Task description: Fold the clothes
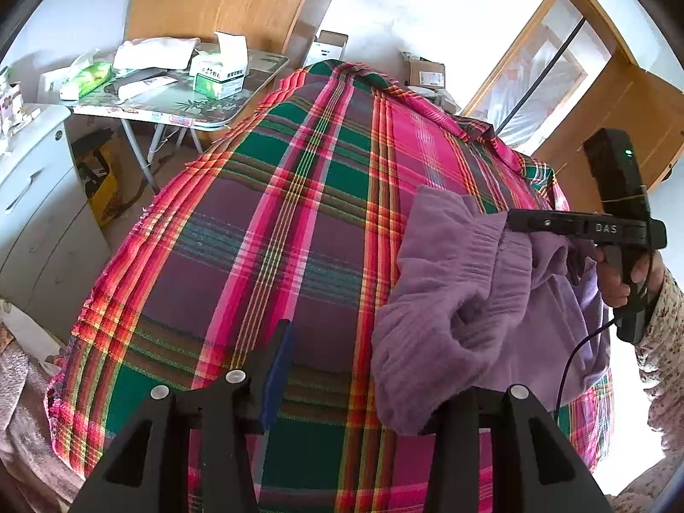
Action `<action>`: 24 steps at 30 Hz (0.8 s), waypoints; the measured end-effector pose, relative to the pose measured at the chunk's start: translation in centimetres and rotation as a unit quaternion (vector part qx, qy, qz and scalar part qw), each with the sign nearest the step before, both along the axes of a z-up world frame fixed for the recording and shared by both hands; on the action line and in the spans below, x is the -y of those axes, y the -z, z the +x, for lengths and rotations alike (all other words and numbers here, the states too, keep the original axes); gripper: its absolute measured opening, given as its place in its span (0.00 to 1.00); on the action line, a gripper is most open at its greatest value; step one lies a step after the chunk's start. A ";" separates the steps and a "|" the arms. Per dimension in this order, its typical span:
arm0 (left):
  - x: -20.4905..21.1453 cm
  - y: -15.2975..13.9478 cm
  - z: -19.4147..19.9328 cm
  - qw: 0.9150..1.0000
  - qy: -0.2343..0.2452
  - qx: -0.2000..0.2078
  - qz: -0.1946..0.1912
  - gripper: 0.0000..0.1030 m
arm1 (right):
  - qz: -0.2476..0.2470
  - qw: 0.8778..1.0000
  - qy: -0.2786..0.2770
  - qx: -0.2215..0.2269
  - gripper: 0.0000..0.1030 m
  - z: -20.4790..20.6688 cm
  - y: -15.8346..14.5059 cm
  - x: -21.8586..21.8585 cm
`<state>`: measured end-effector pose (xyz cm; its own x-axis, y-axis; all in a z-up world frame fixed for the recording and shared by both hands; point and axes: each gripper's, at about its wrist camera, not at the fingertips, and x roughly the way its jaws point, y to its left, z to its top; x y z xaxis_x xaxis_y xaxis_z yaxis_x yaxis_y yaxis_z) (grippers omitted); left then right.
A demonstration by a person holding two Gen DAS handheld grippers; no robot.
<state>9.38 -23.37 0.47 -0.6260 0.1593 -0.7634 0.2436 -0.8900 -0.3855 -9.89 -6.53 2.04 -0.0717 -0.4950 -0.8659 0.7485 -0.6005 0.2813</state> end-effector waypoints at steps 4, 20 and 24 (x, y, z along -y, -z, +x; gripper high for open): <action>0.1 0.0 0.0 1.000 0.002 -0.005 0.002 0.44 | 0.035 0.999 -0.011 -0.022 0.14 0.0 -0.4 1.1; 1.4 0.3 0.0 0.999 0.000 -0.019 0.041 0.42 | -0.026 0.994 0.017 -0.109 0.08 -1.4 -4.7 5.5; 1.4 0.3 0.0 0.999 -0.005 -0.019 0.045 0.42 | -0.032 0.991 0.002 -0.133 0.08 -2.2 -5.8 8.5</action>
<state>9.34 -24.74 0.17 -0.6562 0.2199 -0.7219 0.2367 -0.8484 -0.4736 -12.05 -15.01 7.87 -0.2949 -0.5481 -0.7827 0.7992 -0.5905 0.1124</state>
